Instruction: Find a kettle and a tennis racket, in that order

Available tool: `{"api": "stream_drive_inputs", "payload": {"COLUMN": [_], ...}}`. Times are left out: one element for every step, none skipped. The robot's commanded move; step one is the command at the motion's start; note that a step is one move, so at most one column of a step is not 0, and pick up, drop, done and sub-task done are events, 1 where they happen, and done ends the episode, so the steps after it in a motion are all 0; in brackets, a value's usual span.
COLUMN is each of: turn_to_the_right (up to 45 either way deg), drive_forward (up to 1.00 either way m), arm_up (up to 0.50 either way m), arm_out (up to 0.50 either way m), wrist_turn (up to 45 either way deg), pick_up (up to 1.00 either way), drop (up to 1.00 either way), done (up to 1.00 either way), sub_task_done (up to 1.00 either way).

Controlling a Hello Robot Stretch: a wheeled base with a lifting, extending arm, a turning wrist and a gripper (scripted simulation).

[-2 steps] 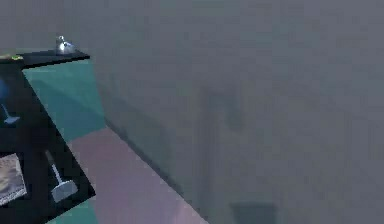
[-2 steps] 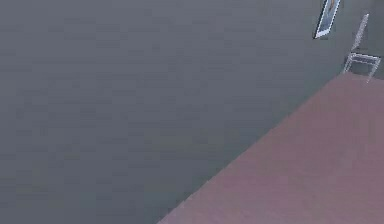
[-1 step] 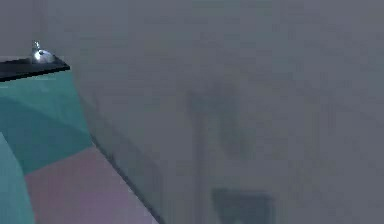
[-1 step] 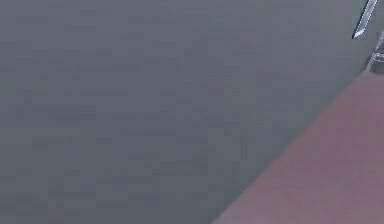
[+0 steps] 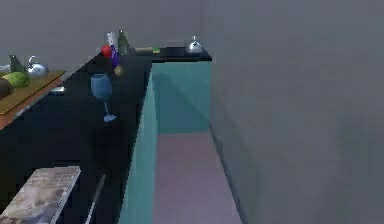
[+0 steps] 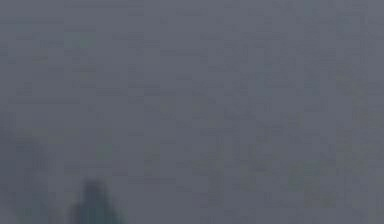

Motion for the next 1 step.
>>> {"api": "stream_drive_inputs", "payload": {"turn_to_the_right": [0.0], "drive_forward": [1.0], "arm_up": [0.0], "arm_out": [0.0], "wrist_turn": [0.0], "pick_up": [0.0], "drop": [0.0], "done": [0.0], "sub_task_done": [0.0]}}
